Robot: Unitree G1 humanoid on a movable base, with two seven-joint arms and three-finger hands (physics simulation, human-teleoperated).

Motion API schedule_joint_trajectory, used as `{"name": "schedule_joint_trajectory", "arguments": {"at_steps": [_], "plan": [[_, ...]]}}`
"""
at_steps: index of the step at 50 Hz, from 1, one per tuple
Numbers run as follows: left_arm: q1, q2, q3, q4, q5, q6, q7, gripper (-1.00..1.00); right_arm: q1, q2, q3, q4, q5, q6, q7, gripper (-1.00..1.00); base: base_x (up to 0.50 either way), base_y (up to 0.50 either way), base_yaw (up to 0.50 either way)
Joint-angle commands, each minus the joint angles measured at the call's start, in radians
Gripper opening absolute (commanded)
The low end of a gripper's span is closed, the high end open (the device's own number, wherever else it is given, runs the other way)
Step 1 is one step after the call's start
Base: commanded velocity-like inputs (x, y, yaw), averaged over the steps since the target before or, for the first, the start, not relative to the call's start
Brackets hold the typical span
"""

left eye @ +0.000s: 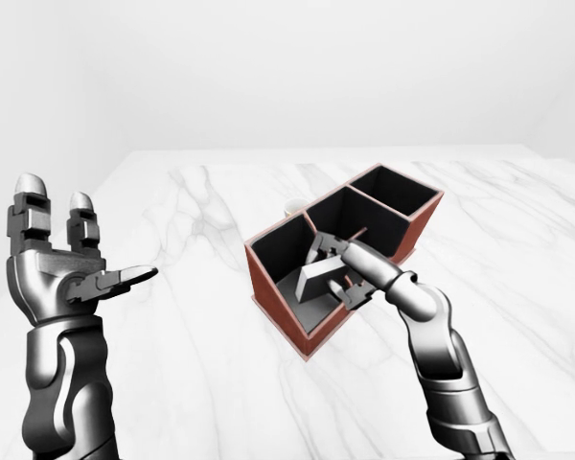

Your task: Pick up the book and place it in the left compartment of the caddy.

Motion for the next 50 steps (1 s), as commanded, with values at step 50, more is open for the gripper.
{"name": "schedule_joint_trajectory", "arguments": {"at_steps": [50], "plan": [[0.002, 0.000, 0.003, -0.007, -0.006, 0.000, 0.004, 1.00, -0.055, 0.028, -0.002, 0.193, -0.037, 0.000, -0.095, -1.00, 0.00, 0.00, 0.00]]}}
